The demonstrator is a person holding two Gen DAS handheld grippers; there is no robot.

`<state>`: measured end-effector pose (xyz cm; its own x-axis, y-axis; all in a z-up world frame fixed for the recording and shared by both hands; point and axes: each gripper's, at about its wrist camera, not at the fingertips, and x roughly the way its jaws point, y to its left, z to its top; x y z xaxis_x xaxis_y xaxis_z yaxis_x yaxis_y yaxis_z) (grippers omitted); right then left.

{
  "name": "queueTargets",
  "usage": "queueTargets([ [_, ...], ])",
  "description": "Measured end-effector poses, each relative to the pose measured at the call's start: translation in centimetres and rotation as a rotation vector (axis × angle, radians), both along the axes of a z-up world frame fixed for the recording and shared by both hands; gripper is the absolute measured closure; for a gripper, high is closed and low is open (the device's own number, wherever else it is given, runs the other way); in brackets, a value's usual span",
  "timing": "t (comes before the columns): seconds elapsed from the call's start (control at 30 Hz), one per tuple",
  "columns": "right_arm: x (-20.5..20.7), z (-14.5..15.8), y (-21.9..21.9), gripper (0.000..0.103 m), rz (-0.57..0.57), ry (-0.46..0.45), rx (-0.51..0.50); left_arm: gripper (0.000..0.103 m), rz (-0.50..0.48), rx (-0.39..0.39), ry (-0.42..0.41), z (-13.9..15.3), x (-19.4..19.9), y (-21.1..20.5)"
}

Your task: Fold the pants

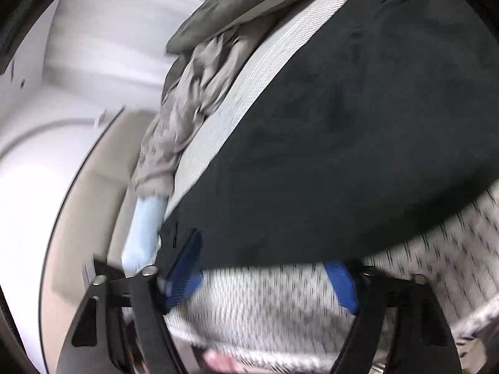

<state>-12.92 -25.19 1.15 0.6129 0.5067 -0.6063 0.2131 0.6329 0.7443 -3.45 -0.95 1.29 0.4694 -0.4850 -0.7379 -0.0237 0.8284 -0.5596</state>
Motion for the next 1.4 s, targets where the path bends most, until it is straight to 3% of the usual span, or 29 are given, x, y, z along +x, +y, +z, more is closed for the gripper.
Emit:
queueTargets([
  [0.07,1.1,-0.1,-0.5,0.080,-0.067,0.021,-0.021,0.047,-0.005,-0.010,0.007,0.1,0.3,-0.6],
  [0.13,1.7,-0.1,-0.9,0.091,-0.084,0.021,-0.034,0.047,-0.065,-0.074,0.029,-0.3,0.9,-1.5],
  [0.2,1.6,0.1,-1.0,0.094,-0.084,-0.004,-0.029,0.047,-0.102,-0.129,0.043,-0.6,1.0,-2.7],
  [0.3,1.7,0.2,-1.2,0.095,-0.064,-0.014,-0.035,0.047,-0.087,-0.192,0.049,-1.4,1.5,-4.1],
  [0.4,1.8,-0.3,-1.7,0.095,-0.030,-0.010,-0.031,0.047,-0.006,-0.267,0.038,-1.8,1.7,-4.4],
  [0.5,1.7,-0.9,-2.0,0.095,0.012,-0.025,-0.024,0.047,0.091,-0.245,0.014,-2.3,2.2,-5.5],
  [0.53,1.7,-1.2,-2.1,0.095,0.023,-0.030,-0.016,0.053,0.108,-0.226,-0.001,-2.4,2.4,-6.1],
  [0.63,1.8,-1.7,-2.6,0.095,0.046,-0.038,0.009,0.086,0.137,-0.082,-0.019,-2.4,2.5,-7.7],
  [0.7,1.8,-1.8,-3.1,0.095,0.054,-0.048,0.021,0.091,0.152,-0.061,-0.034,-2.4,2.2,-7.8],
  [0.83,1.8,-2.6,-5.1,0.095,0.028,-0.058,0.131,0.092,0.169,-0.078,-0.027,-2.1,1.6,-7.1],
  [0.93,1.4,-3.2,-7.0,0.095,-0.009,-0.044,0.251,0.092,0.155,-0.018,-0.030,-1.5,1.6,-7.4],
  [1.0,1.7,-3.1,-7.0,0.095,0.000,-0.045,0.228,0.092,0.145,0.013,-0.034,-1.5,1.7,-7.9],
  [1.23,4.7,-3.0,-5.9,0.091,-0.055,-0.072,0.169,0.092,0.174,-0.006,-0.019,-2.3,2.4,-8.0],
  [1.4,3.0,-2.3,-5.4,0.096,-0.043,-0.095,0.057,0.093,0.185,-0.065,-0.017,-3.1,2.4,-7.3],
])
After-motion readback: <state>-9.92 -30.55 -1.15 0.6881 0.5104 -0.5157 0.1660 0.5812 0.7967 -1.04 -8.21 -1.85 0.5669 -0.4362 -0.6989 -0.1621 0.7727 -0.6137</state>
